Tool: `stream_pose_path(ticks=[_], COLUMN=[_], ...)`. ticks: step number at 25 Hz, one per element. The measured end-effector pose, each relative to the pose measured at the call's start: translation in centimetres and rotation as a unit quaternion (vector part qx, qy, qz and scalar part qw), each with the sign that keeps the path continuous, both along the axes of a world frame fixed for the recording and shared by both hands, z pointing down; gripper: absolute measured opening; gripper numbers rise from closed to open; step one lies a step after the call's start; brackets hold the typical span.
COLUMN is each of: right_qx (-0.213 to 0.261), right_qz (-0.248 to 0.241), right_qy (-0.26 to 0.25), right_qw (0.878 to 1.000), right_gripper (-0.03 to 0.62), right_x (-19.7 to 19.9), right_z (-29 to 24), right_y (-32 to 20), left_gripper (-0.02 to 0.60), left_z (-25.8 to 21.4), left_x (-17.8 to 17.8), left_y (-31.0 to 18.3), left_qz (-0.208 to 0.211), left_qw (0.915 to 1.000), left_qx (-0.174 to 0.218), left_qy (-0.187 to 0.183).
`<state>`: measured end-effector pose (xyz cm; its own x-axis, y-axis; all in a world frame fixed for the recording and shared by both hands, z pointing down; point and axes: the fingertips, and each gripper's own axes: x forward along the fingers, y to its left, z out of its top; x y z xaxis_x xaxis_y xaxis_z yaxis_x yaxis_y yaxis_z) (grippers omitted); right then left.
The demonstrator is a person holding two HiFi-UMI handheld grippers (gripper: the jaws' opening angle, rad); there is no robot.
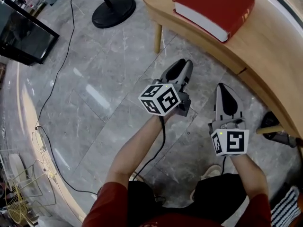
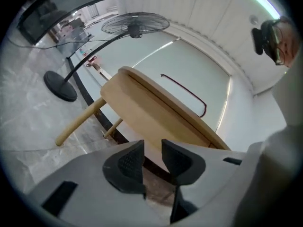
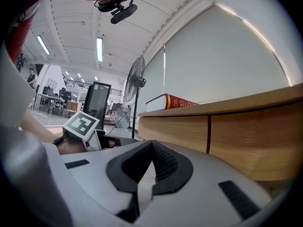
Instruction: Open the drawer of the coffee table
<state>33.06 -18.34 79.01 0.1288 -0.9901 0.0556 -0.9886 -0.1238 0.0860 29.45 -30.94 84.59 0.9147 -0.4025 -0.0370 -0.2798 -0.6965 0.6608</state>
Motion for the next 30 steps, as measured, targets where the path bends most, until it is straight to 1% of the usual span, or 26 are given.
stream_pose_path(ticks=[2,4,7,8,10,15,17,19,23,25,27,30], right_qx=[-0.002,-0.003,-0.005,-0.006,-0.007,-0.01,-0.013,-0.014,-0.02,-0.022,-0.024,-0.026], right_qz=[0.002,0.003,0.001,0.001,0.0,-0.002,-0.004,-0.002,-0.003,-0.004,-0.004,-0.005], right_qy=[-0.002,-0.005,-0.007,-0.008,-0.008,-0.008,-0.008,-0.011,-0.007,-0.008,-0.009,-0.009], right_qw=[1.0,1.0,1.0,1.0,1.0,1.0,1.0,1.0,1.0,1.0,1.0,1.0], right_gripper=[-0.005,-0.005,-0.005,-0.005,-0.005,-0.005,-0.005,-0.005,-0.005,-0.005,-0.005,-0.005], right_x=[0.3,0.6,1.0,1.1,1.2,1.4,1.6,1.9,2.2,2.3,2.4,2.6], right_z=[0.1,0.2,0.3,0.4,0.5,0.7,0.9,1.0,1.2,1.4,1.6,1.7], right_y=[0.1,0.2,0.3,0.3,0.3,0.4,0.4,0.5,0.7,0.8,0.8,0.8], left_gripper=[0.11,0.11,0.111,0.136,0.143,0.165,0.178,0.198,0.214,0.226,0.23,0.229], left_z=[0.1,0.4,0.6,0.7,1.0,1.6,1.6,1.2,0.7,0.5,0.1,0.1], left_x=[1.1,2.2,3.7,4.2,4.9,6.4,6.9,7.4,7.5,7.5,7.7,7.8], left_y=[-0.7,-1.5,-2.2,-2.4,-2.8,-4.1,-4.6,-4.8,-4.8,-5.1,-5.3,-5.3], left_qz=[0.002,0.005,0.016,0.018,0.019,0.008,0.005,0.008,0.021,0.025,0.027,0.021], left_qw=[0.999,0.9944,0.981,0.9765,0.9685,0.9521,0.9426,0.9289,0.8968,0.8845,0.8767,0.8732], left_qx=[-0.03,-0.074,-0.133,-0.148,-0.168,-0.203,-0.217,-0.232,-0.258,-0.26,-0.258,-0.256], left_qy=[0.032,0.076,0.14,0.156,0.183,0.228,0.253,0.288,0.359,0.387,0.405,0.414])
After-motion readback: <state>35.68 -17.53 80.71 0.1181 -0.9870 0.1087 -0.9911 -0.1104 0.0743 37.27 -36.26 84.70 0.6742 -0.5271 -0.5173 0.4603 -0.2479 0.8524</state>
